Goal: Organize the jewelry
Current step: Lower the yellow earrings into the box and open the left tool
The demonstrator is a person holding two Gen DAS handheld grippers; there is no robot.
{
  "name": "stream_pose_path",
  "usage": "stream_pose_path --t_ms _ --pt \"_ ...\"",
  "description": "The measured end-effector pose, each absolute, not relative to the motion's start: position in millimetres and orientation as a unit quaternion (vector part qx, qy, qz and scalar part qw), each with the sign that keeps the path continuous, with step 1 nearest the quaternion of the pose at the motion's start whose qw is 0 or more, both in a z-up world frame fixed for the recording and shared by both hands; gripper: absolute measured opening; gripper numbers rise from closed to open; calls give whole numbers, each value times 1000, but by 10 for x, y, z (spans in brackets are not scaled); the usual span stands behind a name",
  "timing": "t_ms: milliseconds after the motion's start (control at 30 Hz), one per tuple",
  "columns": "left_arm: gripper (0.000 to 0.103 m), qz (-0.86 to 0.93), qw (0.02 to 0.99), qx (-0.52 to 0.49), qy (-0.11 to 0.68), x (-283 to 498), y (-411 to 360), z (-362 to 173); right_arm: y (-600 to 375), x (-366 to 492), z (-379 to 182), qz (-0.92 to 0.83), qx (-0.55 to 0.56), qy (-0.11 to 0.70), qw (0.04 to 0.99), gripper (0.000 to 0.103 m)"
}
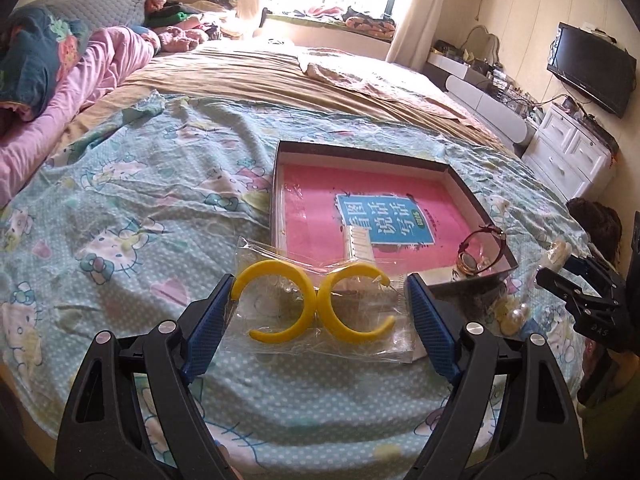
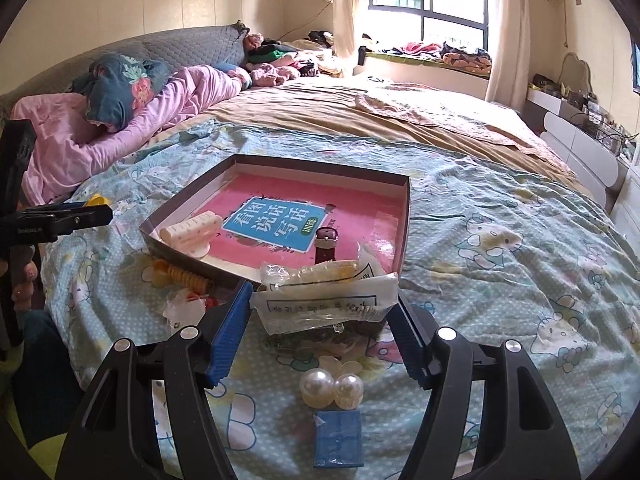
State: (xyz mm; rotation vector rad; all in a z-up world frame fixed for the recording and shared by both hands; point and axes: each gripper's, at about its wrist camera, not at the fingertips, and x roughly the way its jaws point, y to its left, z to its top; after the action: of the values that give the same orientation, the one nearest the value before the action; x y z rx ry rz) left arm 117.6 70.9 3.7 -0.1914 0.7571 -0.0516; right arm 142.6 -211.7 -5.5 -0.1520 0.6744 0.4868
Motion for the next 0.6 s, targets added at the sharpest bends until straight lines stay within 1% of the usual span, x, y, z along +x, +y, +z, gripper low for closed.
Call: stream_pose_path --t_ms 300,600 --pt "77 -24 924 -91 370 1515 626 66 -2281 1681 -37 199 -45 328 922 65" --pt "77 -62 915 -62 393 1848 194 -62 -2338 1995 -122 174 -47 338 924 65"
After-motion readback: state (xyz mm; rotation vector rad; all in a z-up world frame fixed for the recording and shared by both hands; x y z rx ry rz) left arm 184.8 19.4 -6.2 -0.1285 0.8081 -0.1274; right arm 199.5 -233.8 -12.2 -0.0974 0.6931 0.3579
